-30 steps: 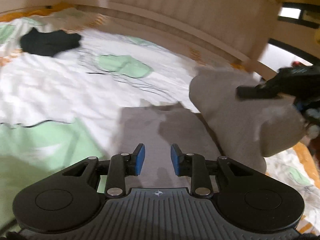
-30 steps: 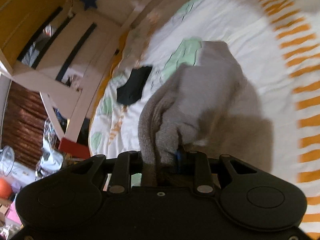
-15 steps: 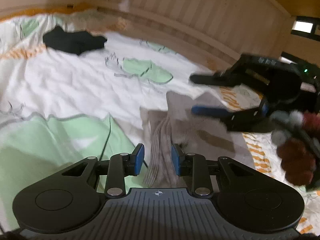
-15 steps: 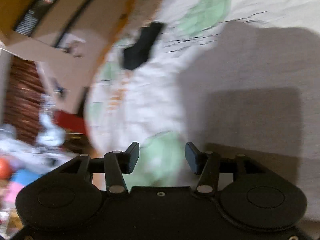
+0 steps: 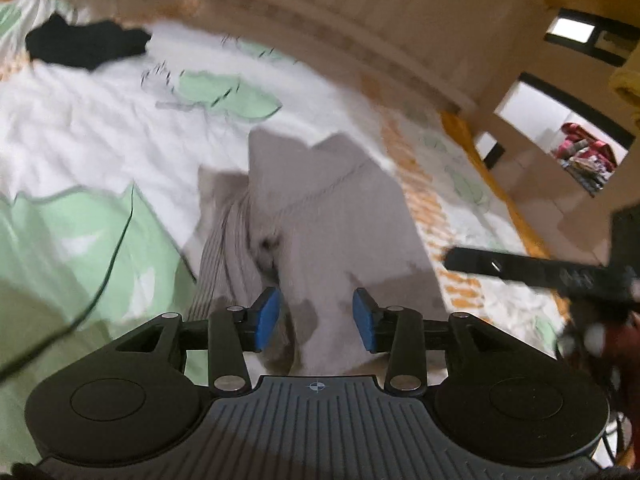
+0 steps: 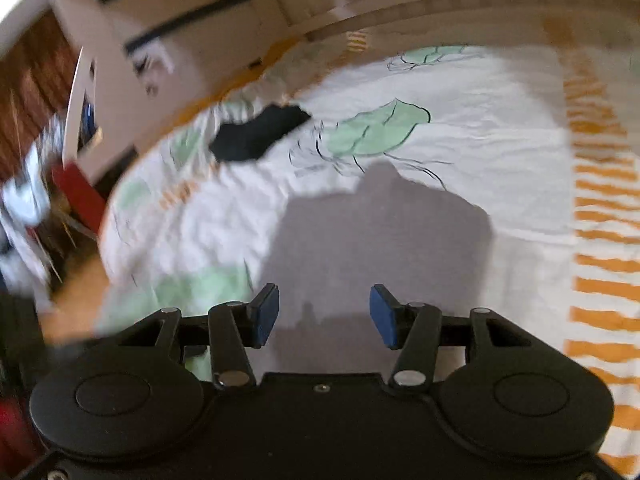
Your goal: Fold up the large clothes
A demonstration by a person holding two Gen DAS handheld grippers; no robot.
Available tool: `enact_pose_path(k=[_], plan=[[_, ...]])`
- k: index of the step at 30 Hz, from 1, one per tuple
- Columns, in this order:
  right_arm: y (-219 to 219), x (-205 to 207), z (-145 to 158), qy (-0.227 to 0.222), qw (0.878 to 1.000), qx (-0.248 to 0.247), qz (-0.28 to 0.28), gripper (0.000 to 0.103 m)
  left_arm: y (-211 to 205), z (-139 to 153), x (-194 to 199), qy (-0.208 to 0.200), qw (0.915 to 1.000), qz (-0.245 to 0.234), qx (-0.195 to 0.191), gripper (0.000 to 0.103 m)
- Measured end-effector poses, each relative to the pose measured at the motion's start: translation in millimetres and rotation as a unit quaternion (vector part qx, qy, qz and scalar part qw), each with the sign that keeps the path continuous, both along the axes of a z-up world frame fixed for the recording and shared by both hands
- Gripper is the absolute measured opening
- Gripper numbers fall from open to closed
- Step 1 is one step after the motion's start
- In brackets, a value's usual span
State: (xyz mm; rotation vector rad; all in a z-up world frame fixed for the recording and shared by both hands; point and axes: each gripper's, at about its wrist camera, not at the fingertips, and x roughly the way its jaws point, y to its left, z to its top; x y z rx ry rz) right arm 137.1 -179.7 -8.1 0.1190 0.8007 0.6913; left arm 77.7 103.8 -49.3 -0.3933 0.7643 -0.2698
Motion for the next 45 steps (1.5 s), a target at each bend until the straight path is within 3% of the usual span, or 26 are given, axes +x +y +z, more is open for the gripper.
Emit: enact_pose_path(k=[6,9,13,14,15,20,22,24,31,34,37,41,45], plan=[[-13,-29,-9,-0.003,1.000,-0.027,0.017,0.059,5,-17,6,0.054,0.9984,0.015,-0.010,0.046],[-18,-38,-16,-0.006,0.999,-0.050,0.022,0.059,2,-17,6,0.041,0.9988,0.001,-0.027,0.047],[-23,-47,-24,-0.010,0.998,-0.061,0.024,0.059,-15,-19,9,0.021,0.9995,-0.023,-0.001,0.046],[-23,-48,-26,-0.010,0.998,-0.059,0.022,0.059,-18,-21,11,0.018,0.9995,-0.026,-0.003,0.034],[-24,-48,-27,-0.009,0.998,-0.057,0.021,0.059,-18,-20,12,0.011,0.9995,-0.028,-0.006,0.006],[-26,-56,-27,-0.026,0.997,-0.066,0.021,0.059,-1,16,14,-0.074,0.9957,-0.024,0.051,0.006],[-25,-60,-24,-0.041,0.996,-0.068,0.027,0.059,13,29,23,-0.083,0.9947,-0.024,0.055,0.006],[-23,-62,-22,-0.054,0.996,-0.062,0.033,0.059,25,32,30,-0.077,0.9954,-0.030,0.050,0.006],[-7,-54,-27,-0.073,0.996,-0.025,0.054,0.059,24,10,33,-0.038,0.9935,-0.060,0.088,0.006],[17,-42,-56,-0.018,0.994,-0.052,0.097,0.059,36,-10,39,0.003,0.9967,-0.045,0.067,0.007],[27,-36,-75,0.019,0.994,-0.028,0.108,0.059,42,-24,45,0.035,0.9962,-0.046,0.065,0.007],[20,-34,-49,0.003,0.992,-0.012,0.123,0.059,37,-20,45,0.032,0.9956,-0.053,0.071,0.007],[1,-22,-18,-0.041,0.994,0.010,0.097,0.059,39,-22,44,0.032,0.9960,-0.050,0.068,0.007]])
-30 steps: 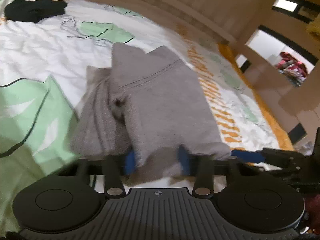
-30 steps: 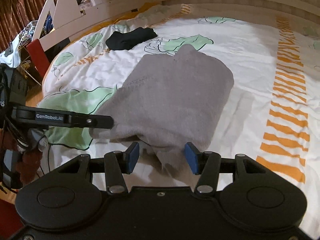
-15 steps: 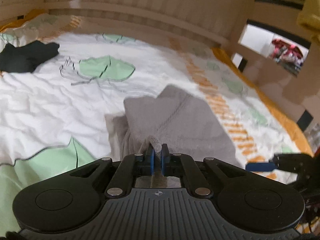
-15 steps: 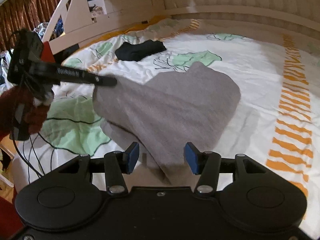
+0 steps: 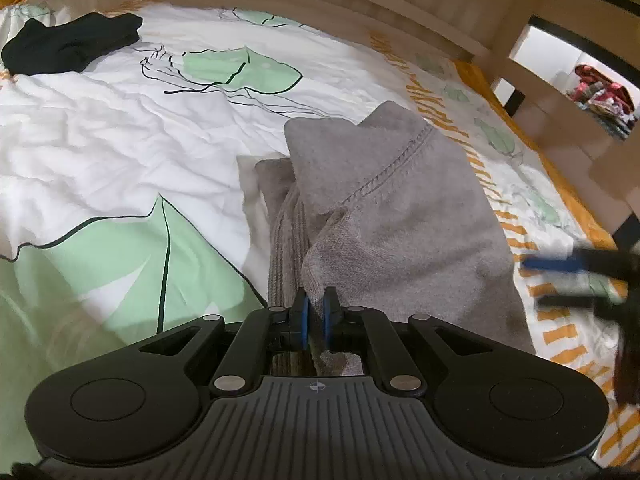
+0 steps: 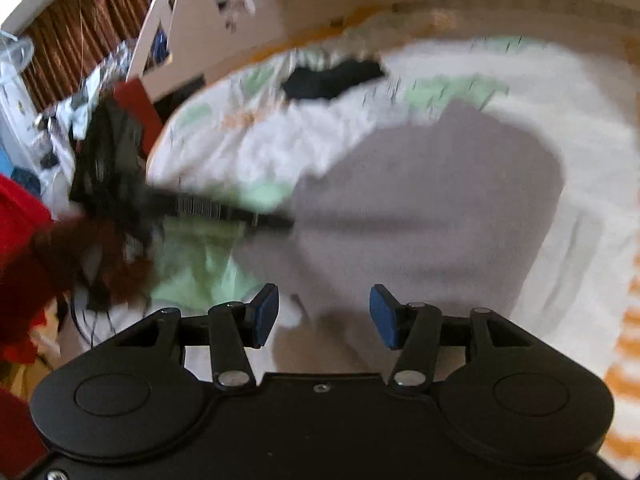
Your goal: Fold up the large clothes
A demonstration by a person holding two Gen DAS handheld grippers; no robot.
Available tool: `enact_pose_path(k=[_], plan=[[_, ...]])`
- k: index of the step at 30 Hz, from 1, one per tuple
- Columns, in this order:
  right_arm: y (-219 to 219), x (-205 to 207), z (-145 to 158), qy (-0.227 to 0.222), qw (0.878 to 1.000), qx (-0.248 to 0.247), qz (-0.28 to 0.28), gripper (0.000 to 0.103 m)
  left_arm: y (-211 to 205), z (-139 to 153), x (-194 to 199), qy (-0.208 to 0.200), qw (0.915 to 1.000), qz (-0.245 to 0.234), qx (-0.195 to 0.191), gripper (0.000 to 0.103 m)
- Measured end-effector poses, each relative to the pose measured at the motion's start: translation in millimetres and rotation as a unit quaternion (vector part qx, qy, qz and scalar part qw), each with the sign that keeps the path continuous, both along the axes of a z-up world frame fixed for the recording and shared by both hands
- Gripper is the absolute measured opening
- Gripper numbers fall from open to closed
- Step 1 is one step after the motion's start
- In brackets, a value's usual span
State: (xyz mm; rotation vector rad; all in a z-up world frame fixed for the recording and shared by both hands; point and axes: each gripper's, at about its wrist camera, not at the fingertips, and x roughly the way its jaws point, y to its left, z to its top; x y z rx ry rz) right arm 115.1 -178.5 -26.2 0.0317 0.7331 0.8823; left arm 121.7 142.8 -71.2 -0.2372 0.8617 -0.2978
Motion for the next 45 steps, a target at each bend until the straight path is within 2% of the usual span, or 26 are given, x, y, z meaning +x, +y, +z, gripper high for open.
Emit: enact_pose_path(k=[1,3,4,6,8,10,11,15,17,20,23,24,26,30,32,33,34,35,37,39,42,45], plan=[[-2,7,5,-0.015,1.000,0.000,-0.011,0.058,0,0,-1,-0.001,1.0000,0.002,-0.001,0.007],[1,24,14,-0.047,0.998,-0.010,-0.030,0.045,2,0,-1,-0.001,1.0000,0.006,-0.004,0.007],[5,34,16,-0.061,0.997,-0.016,-0.033,0.035,2,0,0,-0.001,1.0000,0.007,-0.006,0.007],[17,51,14,-0.083,0.995,-0.029,-0.036,0.035,3,0,1,-0.001,0.9999,0.011,-0.008,0.008],[37,69,2,-0.108,0.991,-0.071,-0.046,0.035,5,0,2,-0.001,0.9998,0.018,-0.009,0.008],[52,86,-17,-0.112,0.987,-0.103,-0.060,0.034,8,-2,3,0.000,0.9996,0.028,-0.008,0.008],[58,97,-29,-0.110,0.985,-0.113,-0.068,0.030,10,-3,4,0.000,0.9994,0.035,-0.005,0.009],[73,123,-45,-0.092,0.983,-0.107,-0.116,0.026,11,1,4,-0.002,0.9981,0.061,0.010,0.012],[75,129,-46,-0.083,0.982,-0.107,-0.131,0.026,4,17,-3,-0.036,0.9967,0.060,0.041,0.012],[73,126,-45,-0.087,0.982,-0.108,-0.131,0.026,-13,48,-11,-0.100,0.9891,0.048,0.096,0.014],[61,124,-40,-0.077,0.985,-0.086,-0.126,0.028,-23,67,-6,-0.131,0.9869,0.030,0.090,0.023],[58,124,-36,-0.075,0.986,-0.077,-0.124,0.030,-26,69,-2,-0.135,0.9866,0.027,0.088,0.023],[49,118,-25,-0.081,0.986,-0.063,-0.131,0.037,-35,66,9,-0.137,0.9867,0.021,0.085,0.023],[32,89,-8,-0.104,0.984,-0.045,-0.137,0.037,-51,37,30,-0.104,0.9907,-0.002,0.087,0.023],[29,67,-12,-0.125,0.981,-0.067,-0.135,0.037,-60,12,36,-0.082,0.9881,-0.015,0.130,0.023],[29,59,-18,-0.129,0.979,-0.085,-0.130,0.037,-62,0,37,-0.080,0.9838,-0.019,0.159,0.024],[31,53,-29,-0.122,0.979,-0.110,-0.122,0.037,-62,-10,36,-0.085,0.9815,-0.023,0.170,0.024],[31,45,-43,-0.114,0.979,-0.125,-0.112,0.037,-60,-14,33,-0.094,0.9818,-0.022,0.163,0.024],[32,30,-52,-0.138,0.976,-0.129,-0.110,0.038,-62,-10,30,-0.095,0.9802,-0.023,0.172,0.024],[36,33,-43,-0.133,0.976,-0.137,-0.104,0.038,-62,-7,31,-0.095,0.9792,-0.026,0.178,0.024],[29,45,-24,-0.125,0.982,-0.085,-0.115,0.037,-59,-8,31,-0.092,0.9812,-0.021,0.168,0.024],[29,61,-15,-0.142,0.978,-0.076,-0.136,0.037,-61,-9,35,-0.092,0.9812,-0.021,0.168,0.024]])
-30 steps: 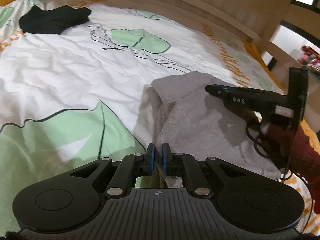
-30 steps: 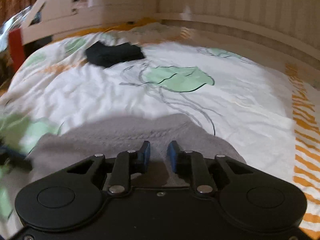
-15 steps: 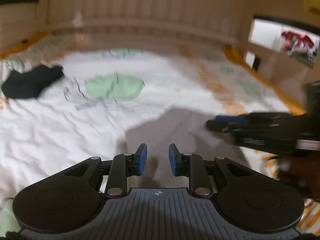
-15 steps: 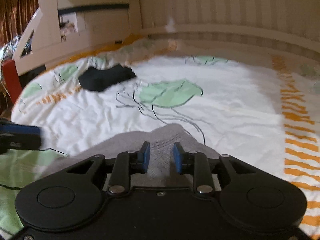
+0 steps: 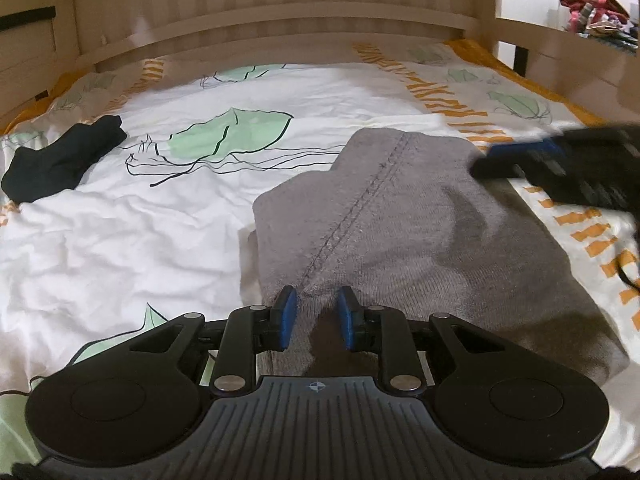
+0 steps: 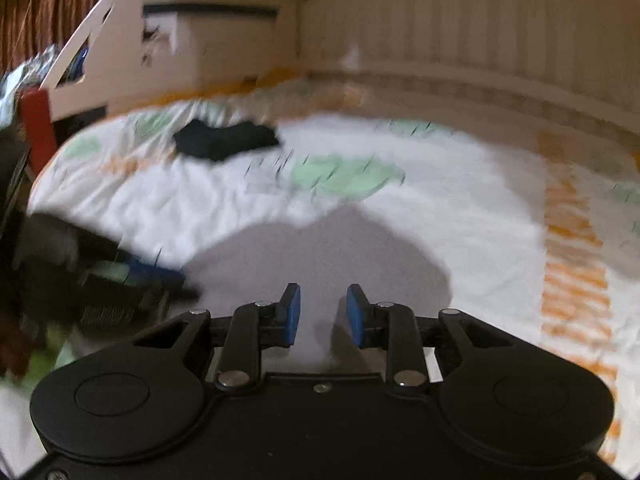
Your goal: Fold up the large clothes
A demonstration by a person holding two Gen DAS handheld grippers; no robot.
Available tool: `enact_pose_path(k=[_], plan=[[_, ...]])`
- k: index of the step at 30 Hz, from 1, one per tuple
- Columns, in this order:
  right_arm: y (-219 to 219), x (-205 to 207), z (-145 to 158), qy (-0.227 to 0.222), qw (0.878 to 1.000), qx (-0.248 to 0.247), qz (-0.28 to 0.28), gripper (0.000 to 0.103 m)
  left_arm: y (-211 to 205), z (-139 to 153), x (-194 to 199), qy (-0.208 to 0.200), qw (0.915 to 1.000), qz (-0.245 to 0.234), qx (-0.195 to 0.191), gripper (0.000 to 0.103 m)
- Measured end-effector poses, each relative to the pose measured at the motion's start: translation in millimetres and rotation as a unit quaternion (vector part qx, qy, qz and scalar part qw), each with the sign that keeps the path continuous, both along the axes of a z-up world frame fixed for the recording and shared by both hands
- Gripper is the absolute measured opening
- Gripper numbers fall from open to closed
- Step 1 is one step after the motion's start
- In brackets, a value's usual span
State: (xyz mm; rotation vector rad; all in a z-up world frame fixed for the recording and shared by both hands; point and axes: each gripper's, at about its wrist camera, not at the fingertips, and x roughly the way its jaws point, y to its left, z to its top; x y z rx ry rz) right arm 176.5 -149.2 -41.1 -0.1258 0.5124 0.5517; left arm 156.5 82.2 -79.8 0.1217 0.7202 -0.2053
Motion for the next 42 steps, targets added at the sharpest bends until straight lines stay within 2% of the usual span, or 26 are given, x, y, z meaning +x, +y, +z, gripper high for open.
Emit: enact_pose_path(k=[2,5,7,9,11,14,15,16,17,19,22,23,24,26,28,30,31,32,33,35,39,42], plan=[[1,21,-2,0.002,1.000,0.004,-0.011,0.037,1,0,0,0.001,1.0000,0.001,-0.003,0.024],[6,51,-26,0.062,0.998,-0.008,-0.019,0.037,5,-1,2,0.004,0.9997,0.006,-0.022,0.024],[4,52,-33,0.060,0.998,0.004,-0.022,0.037,6,-1,4,0.008,0.9995,0.009,-0.029,0.024],[6,49,-26,0.061,0.998,-0.010,-0.018,0.037,7,1,6,0.011,0.9994,0.008,-0.031,0.024],[2,41,-17,0.055,0.998,-0.013,-0.015,0.039,7,5,4,0.013,0.9994,0.009,-0.032,0.023],[-7,16,-1,0.045,0.999,0.007,-0.006,0.042,6,16,-6,0.002,0.9992,0.008,-0.038,0.023],[-9,4,2,0.040,0.999,0.004,0.000,0.044,5,17,-10,-0.002,0.9993,0.006,-0.036,0.024],[-10,-5,3,0.038,0.999,-0.003,0.004,0.050,4,17,-13,-0.004,0.9995,0.004,-0.030,0.024],[-10,-16,2,0.038,0.999,-0.016,0.009,0.056,3,14,-15,-0.002,0.9998,0.002,-0.022,0.024],[-4,-35,-8,0.050,0.997,-0.057,0.020,0.057,3,8,-16,0.003,0.9999,0.006,-0.014,0.024],[1,-65,-27,0.042,0.991,-0.124,0.022,0.064,9,4,-16,0.009,0.9994,0.018,-0.028,0.026],[0,-72,-28,0.046,0.991,-0.123,0.022,0.064,10,5,-15,0.012,0.9992,0.024,-0.028,0.035],[-3,-76,-26,0.056,0.992,-0.111,0.020,0.063,12,4,-13,0.022,0.9989,0.032,-0.028,0.046],[-7,-77,-22,0.077,0.993,-0.091,0.016,0.064,20,4,-12,0.033,0.9969,0.049,-0.053,0.046],[-10,-81,-18,0.078,0.993,-0.088,0.009,0.064,28,12,-17,0.030,0.9943,0.072,-0.074,0.046],[-14,-85,-8,0.078,0.994,-0.070,0.002,0.067,29,23,-28,0.013,0.9941,0.085,-0.067,0.047],[-18,-87,-5,0.082,0.995,-0.054,0.000,0.076,29,28,-33,0.007,0.9940,0.089,-0.063,0.047],[-22,-86,-2,0.088,0.996,-0.035,-0.004,0.087,29,36,-38,0.002,0.9938,0.094,-0.060,0.051],[-26,-87,3,0.093,0.996,-0.016,-0.008,0.091,28,42,-42,-0.002,0.9935,0.098,-0.059,0.059],[-34,-88,11,0.108,0.994,0.024,-0.023,0.101,24,54,-51,-0.012,0.9928,0.107,-0.053,0.068],[-43,-89,21,0.142,0.985,0.077,-0.053,0.102,7,72,-66,-0.027,0.9931,0.109,-0.034,0.071],[-46,-93,25,0.153,0.981,0.094,-0.075,0.103,-6,78,-74,-0.017,0.9914,0.128,-0.021,0.072]])
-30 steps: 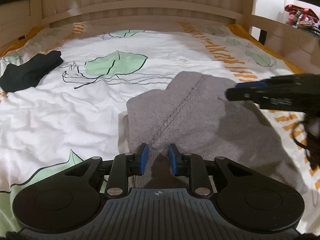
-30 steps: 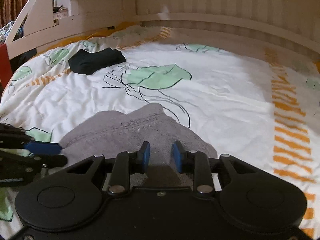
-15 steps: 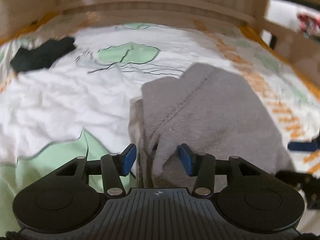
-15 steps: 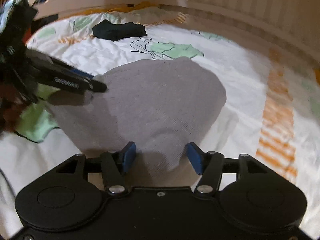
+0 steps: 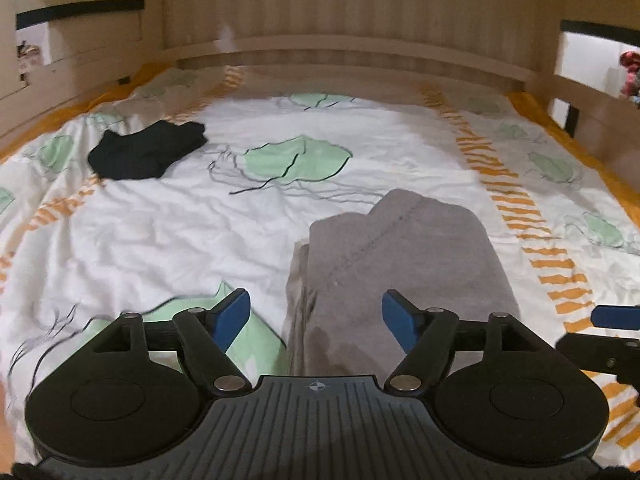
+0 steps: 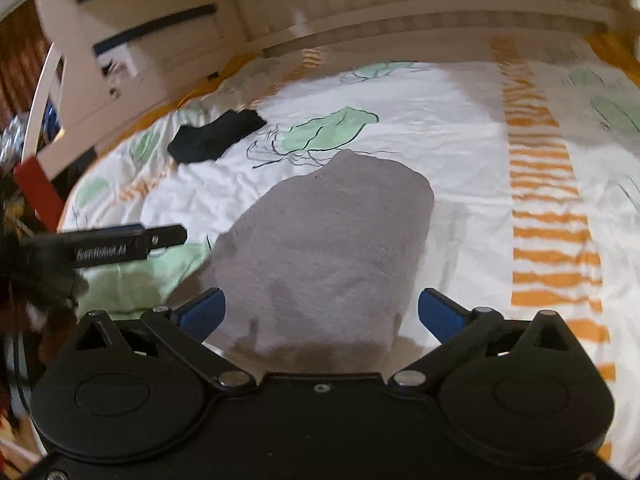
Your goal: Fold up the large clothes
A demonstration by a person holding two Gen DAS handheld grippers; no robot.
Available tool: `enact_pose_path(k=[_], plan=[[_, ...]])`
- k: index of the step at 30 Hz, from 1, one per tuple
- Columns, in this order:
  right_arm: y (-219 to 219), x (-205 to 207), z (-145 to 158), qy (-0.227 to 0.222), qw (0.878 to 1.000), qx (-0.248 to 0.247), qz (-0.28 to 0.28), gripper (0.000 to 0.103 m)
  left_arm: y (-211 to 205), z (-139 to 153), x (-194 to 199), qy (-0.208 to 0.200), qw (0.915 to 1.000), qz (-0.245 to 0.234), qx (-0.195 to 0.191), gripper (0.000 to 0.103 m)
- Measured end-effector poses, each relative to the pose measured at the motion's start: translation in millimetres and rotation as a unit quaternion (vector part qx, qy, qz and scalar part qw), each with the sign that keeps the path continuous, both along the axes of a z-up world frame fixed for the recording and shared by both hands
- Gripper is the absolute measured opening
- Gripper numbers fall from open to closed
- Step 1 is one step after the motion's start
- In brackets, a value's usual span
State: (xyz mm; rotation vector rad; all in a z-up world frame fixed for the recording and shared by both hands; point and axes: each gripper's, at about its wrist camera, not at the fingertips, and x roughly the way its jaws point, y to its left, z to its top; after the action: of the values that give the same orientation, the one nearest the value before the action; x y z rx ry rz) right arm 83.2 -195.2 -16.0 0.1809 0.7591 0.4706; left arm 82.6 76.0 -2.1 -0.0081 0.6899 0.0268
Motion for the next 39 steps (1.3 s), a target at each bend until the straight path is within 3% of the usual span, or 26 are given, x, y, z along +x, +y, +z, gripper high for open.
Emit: enact_pose_path(k=[9,14,30,39], plan=[[-9,-15,11,0.013,0.998,-0.021,-0.058,0.103,-24,3,-23,0.037,0.9992,-0.007,-0.014,0.072],[-15,-21,7,0.038,0.996,-0.021,-0.075,0.102,-37,-1,-35,0.048,0.9988,-0.010,0.003,0.072],[-13,-37,3,0.043,0.993,-0.075,-0.085,0.102,-51,-3,-57,0.065,0.9978,-0.014,-0.008,0.072],[-13,-38,2,0.046,0.993,-0.074,-0.082,0.102,-52,-5,-58,0.072,0.9972,-0.016,-0.010,0.072]])
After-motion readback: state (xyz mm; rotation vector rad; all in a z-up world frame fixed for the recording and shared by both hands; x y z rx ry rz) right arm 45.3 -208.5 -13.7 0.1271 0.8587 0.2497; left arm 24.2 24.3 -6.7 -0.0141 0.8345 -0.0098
